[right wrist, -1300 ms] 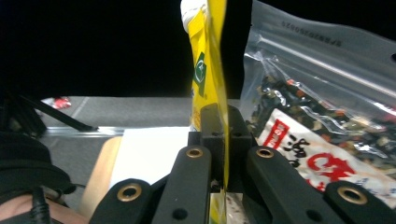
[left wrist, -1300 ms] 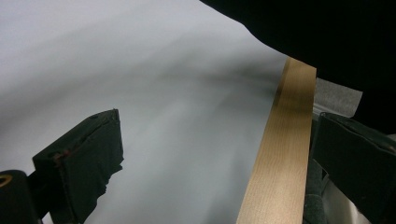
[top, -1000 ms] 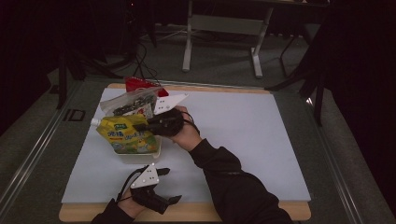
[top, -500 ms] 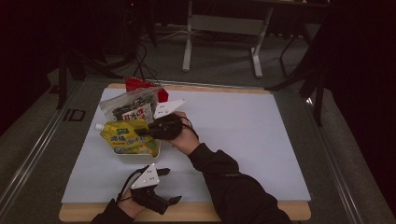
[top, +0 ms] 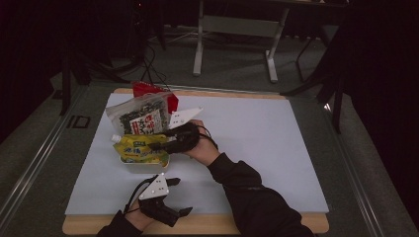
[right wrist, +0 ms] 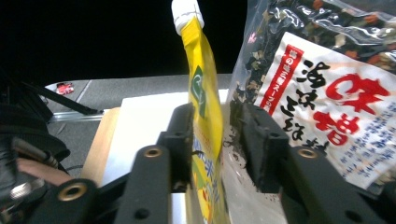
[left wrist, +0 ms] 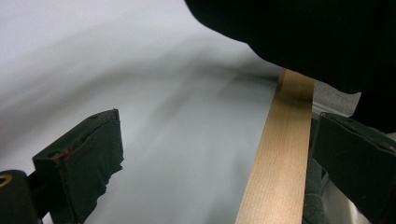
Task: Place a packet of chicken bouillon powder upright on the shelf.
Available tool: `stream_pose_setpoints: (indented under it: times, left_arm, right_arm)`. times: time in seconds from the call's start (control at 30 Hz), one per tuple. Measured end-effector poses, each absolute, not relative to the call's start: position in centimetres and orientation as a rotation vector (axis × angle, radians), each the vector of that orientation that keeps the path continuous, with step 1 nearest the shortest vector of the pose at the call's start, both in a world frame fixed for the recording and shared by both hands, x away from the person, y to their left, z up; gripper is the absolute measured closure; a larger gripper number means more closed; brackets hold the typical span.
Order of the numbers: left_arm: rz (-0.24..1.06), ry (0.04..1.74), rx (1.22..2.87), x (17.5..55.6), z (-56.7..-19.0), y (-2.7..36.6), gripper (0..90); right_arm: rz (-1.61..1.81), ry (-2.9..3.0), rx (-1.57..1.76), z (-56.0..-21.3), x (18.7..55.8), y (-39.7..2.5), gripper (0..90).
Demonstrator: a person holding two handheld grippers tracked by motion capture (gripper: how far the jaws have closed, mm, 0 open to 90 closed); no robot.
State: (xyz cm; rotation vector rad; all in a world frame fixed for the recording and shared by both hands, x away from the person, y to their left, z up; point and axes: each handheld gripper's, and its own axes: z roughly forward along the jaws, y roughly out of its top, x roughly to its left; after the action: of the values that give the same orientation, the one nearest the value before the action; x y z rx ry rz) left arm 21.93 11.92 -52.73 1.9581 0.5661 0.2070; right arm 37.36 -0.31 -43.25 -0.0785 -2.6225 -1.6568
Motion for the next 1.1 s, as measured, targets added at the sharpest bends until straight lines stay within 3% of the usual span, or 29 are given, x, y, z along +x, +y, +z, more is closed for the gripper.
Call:
stream_pose_setpoints:
  times: [0.2, 0.33, 0.4, 0.53, 1.1]
  left_arm:
    - [0.209, 0.562, 1.958, 21.9, -52.7, 11.9, 3.4]
    - [0.207, 0.565, 1.955, 22.0, -52.7, 11.8, 3.4]
    - [0.205, 0.562, 1.954, 22.0, -52.7, 11.8, 3.3]
    - [0.206, 0.56, 1.956, 21.9, -52.7, 11.8, 3.3]
    - [0.204, 0.561, 1.952, 22.0, -52.7, 11.7, 3.4]
  right_arm:
    - [-1.646, -2.654, -0.114, -43.1, 37.0, -1.9, 50.9]
    - [-1.668, -2.647, -0.182, -43.4, 37.1, -3.4, 40.1]
    - [-1.661, -2.65, -0.21, -43.8, 37.1, -4.4, 30.5]
    - [-1.653, -2.623, -0.235, -44.8, 37.1, -6.1, 22.6]
    - [-1.621, -2.659, -0.398, -48.6, 36.1, -12.0, 19.6]
